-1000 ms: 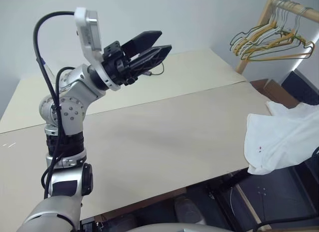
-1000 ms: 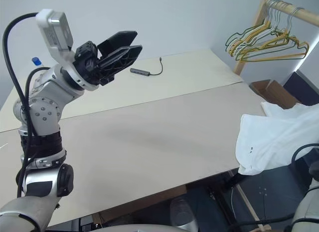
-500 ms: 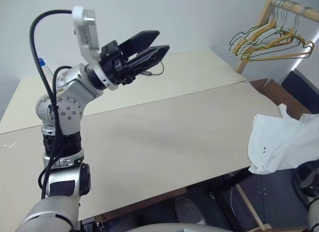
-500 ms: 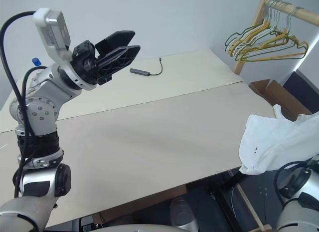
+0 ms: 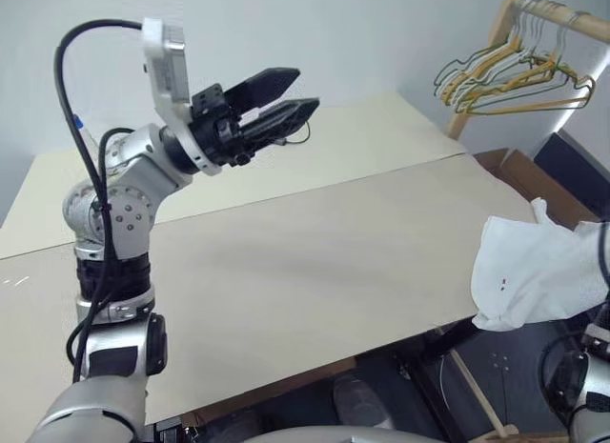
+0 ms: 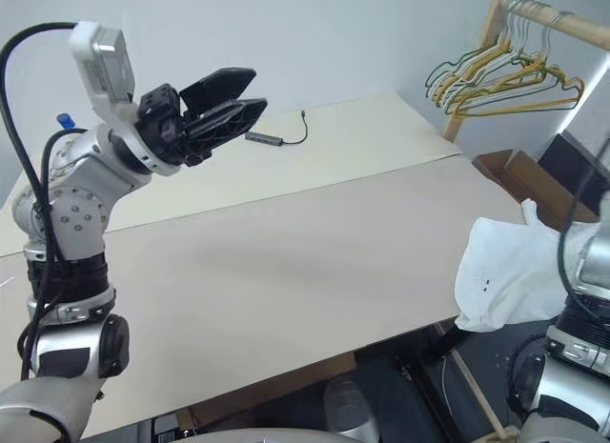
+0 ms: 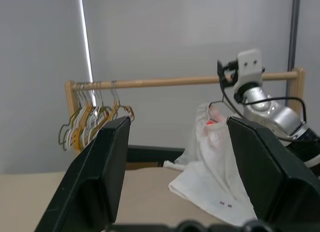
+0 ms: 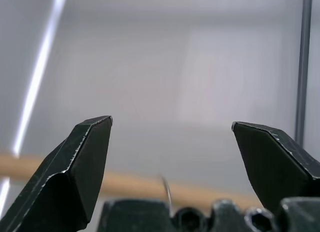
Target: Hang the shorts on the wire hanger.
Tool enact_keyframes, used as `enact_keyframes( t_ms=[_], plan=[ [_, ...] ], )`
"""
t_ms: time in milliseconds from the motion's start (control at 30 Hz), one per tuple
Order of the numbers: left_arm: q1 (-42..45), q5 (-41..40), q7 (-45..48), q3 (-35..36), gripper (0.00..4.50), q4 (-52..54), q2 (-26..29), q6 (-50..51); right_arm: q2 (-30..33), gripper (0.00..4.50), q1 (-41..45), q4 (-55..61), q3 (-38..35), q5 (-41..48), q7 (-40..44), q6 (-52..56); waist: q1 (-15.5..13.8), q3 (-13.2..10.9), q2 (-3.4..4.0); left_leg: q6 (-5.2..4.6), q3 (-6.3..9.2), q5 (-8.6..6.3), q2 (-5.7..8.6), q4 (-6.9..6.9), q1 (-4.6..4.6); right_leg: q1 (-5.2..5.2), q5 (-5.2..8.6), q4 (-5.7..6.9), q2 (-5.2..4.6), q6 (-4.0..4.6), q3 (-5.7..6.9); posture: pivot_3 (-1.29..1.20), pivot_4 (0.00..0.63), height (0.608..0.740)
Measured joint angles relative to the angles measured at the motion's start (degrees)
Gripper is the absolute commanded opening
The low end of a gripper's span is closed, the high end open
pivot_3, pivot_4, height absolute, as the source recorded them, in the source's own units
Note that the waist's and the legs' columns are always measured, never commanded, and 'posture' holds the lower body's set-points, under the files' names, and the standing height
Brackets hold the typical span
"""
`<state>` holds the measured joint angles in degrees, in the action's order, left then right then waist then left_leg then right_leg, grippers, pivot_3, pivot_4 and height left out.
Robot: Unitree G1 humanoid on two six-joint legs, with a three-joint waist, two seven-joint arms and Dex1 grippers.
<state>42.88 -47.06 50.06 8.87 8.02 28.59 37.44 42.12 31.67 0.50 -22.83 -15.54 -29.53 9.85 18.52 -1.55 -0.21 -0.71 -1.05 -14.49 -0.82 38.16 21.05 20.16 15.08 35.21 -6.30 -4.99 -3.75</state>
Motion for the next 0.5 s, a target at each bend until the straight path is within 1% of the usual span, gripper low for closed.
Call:
enact_keyframes(
  t_ms=[67,100,133,167,200,233,367,467,500],
  plan=[
    [-1.68,2.22,0.69,-0.77,3.34,0.07,1.39,-1.03,-1.31,4.45,2.2,1.65,2.68,4.86,8.07,-1.93,0.05,-0.03,-0.09,0.0,0.07,0.0,-0.01,0.0,-0.02,-0.04,-0.03,-0.02,0.06,-0.02,-0.01,-0.19,0.0,0.74],
    [-3.11,3.55,1.08,-0.99,3.34,0.22,2.36,-2.24,-2.81,4.45,3.32,2.71,3.92,10.26,14.71,-1.01,0.11,-0.03,-0.17,0.0,0.1,0.0,-0.04,0.0,-0.04,-0.06,-0.06,-0.03,0.09,0.0,-0.03,-0.18,0.0,0.74],
    [-5.51,5.5,1.78,-1.21,3.34,0.48,3.86,-3.87,-3.96,4.45,3.62,4.39,5.51,18.5,24.78,1.97,0.18,-0.05,-0.2,0.0,0.16,0.0,-0.06,-0.02,-0.06,-0.11,-0.12,-0.05,0.12,0.09,-0.01,-0.17,0.0,0.74],
    [-6.84,6.38,2.18,-1.22,3.34,0.51,4.49,-4.66,-4.15,4.45,3.37,5.0,6.86,22.03,29.61,3.5,0.06,-0.06,-0.22,0.0,0.19,0.0,-0.07,-0.04,-0.04,-0.09,-0.14,-0.02,0.12,0.12,0.01,-0.16,0.0,0.74],
    [-8.8,7.57,2.57,-1.23,3.34,0.88,5.42,-5.55,-4.37,4.45,2.79,5.7,9.04,27.13,37.08,5.61,-0.45,-0.09,-0.24,0.0,0.25,0.0,-0.06,-0.04,0.04,0.01,-0.14,-0.03,0.12,0.13,0.05,-0.14,0.0,0.74],
    [-10.72,8.67,3.05,-1.23,3.34,1.54,6.63,-6.55,-4.23,4.45,2.07,5.94,10.99,30.0,43.36,6.27,-0.87,-0.13,-0.26,-0.01,0.29,0.0,-0.06,-0.04,0.09,0.03,-0.14,-0.04,0.12,0.13,0.06,-0.13,0.0,0.74],
    [-20.62,14.32,5.66,-0.98,3.34,4.56,13.17,-11.46,0.26,4.45,0.1,4.64,18.8,37.79,68.89,7.25,-4.17,-0.32,-0.26,-0.06,0.3,-0.05,-0.04,-0.06,0.19,0.16,-0.13,-0.08,0.09,0.13,0.05,-0.07,0.0,0.74],
    [-27.21,16.18,7.27,-0.43,3.34,6.79,15.86,-13.64,2.23,4.45,1.48,1.94,22.87,40.23,82.19,8.36,-7.25,-0.4,-0.35,-0.05,0.28,-0.05,-0.1,-0.06,0.17,0.21,-0.14,-0.04,0.09,0.18,0.09,-0.02,0.0,0.74],
    [-28.6,16.28,7.52,-0.21,3.34,7.67,16.21,-13.73,2.34,4.45,2.09,0.95,23.7,40.45,84.82,8.37,-8.36,-0.42,-0.37,-0.05,0.26,-0.05,-0.11,-0.06,0.15,0.22,-0.15,-0.02,0.09,0.21,0.09,-0.02,0.0,0.74]
  ],
)
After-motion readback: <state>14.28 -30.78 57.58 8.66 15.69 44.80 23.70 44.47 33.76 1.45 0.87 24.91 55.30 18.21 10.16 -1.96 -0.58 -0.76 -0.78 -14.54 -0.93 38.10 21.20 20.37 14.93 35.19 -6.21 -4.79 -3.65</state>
